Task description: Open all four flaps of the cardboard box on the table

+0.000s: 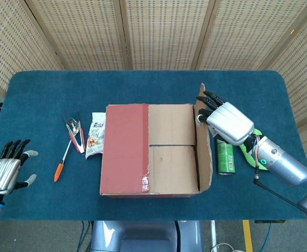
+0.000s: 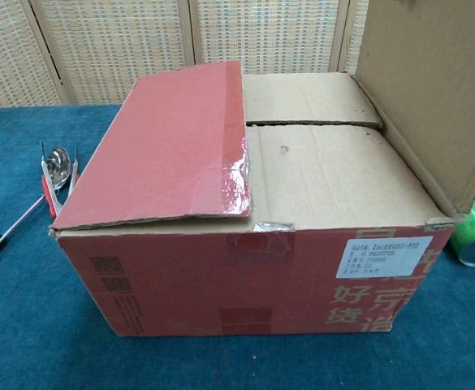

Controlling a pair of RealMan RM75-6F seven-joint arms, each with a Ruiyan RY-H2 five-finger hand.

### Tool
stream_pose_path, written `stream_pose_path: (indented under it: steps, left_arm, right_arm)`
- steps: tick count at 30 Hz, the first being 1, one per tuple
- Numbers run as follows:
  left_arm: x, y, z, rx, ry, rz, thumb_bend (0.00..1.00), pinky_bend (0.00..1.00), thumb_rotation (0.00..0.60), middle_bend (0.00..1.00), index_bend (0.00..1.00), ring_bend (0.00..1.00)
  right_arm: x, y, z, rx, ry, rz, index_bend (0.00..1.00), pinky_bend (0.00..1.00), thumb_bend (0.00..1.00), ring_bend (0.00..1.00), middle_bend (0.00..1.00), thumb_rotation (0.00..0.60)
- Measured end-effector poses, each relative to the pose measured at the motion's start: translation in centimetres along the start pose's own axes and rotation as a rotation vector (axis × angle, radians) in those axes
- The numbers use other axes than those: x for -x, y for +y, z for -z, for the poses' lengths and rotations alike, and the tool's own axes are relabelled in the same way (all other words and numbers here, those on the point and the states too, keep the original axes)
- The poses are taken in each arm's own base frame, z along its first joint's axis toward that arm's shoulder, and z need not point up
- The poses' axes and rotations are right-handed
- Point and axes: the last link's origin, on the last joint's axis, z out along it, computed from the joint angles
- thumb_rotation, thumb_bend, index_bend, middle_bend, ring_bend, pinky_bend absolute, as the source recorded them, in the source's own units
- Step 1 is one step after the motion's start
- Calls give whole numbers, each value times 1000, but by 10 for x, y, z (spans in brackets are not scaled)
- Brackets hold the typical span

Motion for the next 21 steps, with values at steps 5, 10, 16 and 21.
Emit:
stream_pose_path:
  steps: [5, 10, 16, 21]
  left_arm:
    - [-1, 1, 0, 2, 5, -2, 272, 0, 600, 90, 300, 31]
    - [-1, 1, 0, 0, 2, -4, 272, 0, 600, 90, 300, 31]
    - [-1, 1, 0, -2, 2, -7, 272, 0, 600, 90, 300, 31]
    - [-1, 2, 0, 0, 0, -7, 272, 0, 600, 90, 300, 31]
  right_arm:
    - [-10, 5, 2, 11, 36, 2, 440, 0, 1000, 93, 404, 600]
    - [-13, 10, 6, 26, 45, 2, 441, 0, 1000, 93, 403, 600]
    - [-13, 19, 12, 55, 42, 23, 441, 0, 1000, 93, 404, 600]
    - [-13, 26, 19, 81, 35, 37, 441, 0, 1000, 94, 406, 600]
